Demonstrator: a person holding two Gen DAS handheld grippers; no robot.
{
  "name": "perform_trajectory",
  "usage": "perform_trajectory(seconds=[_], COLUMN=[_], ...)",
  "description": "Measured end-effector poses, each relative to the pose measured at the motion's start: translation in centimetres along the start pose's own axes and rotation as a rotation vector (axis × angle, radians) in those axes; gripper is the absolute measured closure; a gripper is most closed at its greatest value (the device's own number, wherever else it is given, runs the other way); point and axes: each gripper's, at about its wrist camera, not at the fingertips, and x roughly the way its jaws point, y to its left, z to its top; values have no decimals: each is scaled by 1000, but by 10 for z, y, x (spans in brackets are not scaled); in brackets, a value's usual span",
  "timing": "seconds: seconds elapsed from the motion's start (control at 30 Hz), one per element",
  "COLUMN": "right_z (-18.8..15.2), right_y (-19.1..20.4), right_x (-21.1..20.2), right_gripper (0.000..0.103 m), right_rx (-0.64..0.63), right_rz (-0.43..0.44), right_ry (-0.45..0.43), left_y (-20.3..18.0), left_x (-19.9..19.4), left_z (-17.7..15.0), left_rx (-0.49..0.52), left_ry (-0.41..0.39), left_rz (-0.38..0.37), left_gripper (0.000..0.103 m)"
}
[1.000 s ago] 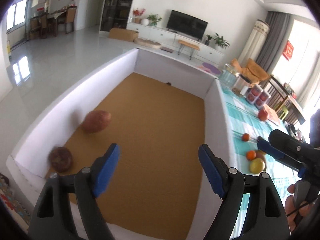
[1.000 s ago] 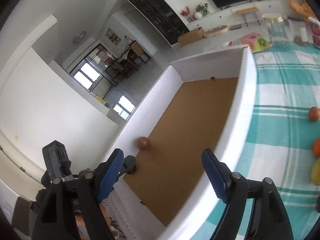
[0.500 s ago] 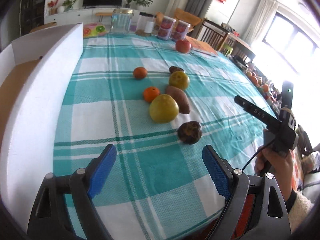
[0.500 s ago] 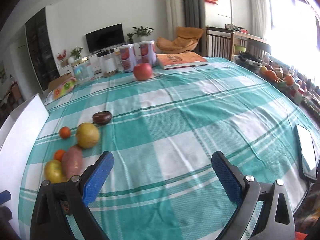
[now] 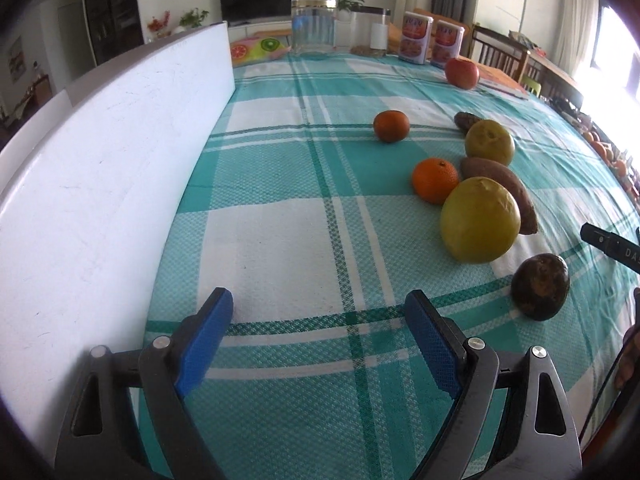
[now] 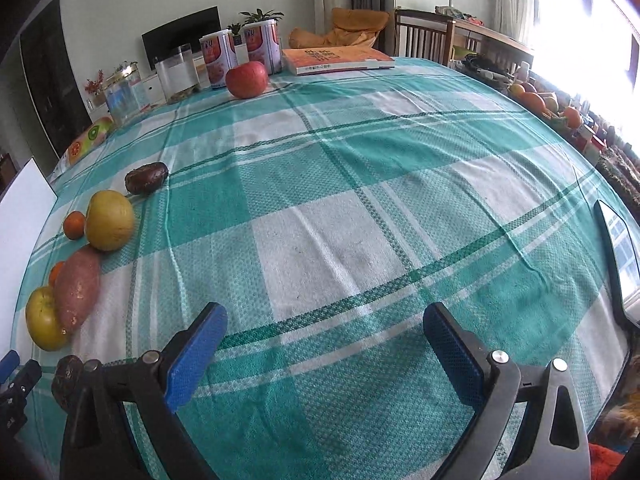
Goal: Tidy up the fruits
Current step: 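Move the left gripper to the yellow grapefruit and close around it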
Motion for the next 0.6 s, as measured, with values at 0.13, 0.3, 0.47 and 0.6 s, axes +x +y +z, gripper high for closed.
perform_trajectory(seconds=[0.13, 0.3, 0.47, 0.6], right_z=[0, -1, -1, 0], right_y=[0, 3, 6, 6], right_x=[2, 4, 5, 5], right_gripper=[5, 1, 0, 0], right_rx=[1, -9, -26, -26], right_rz=[-2, -2, -18, -17], right_ry=[14, 27, 37, 37], left_y=[-1, -2, -2, -2], left_x=[0, 1, 1, 1], left_z=[0, 0, 0, 0], left_rx=[5, 8, 8, 8], left_ry=[0, 1, 1, 1], left_rz=[5, 8, 8, 7], left_gripper=[13, 13, 12, 12])
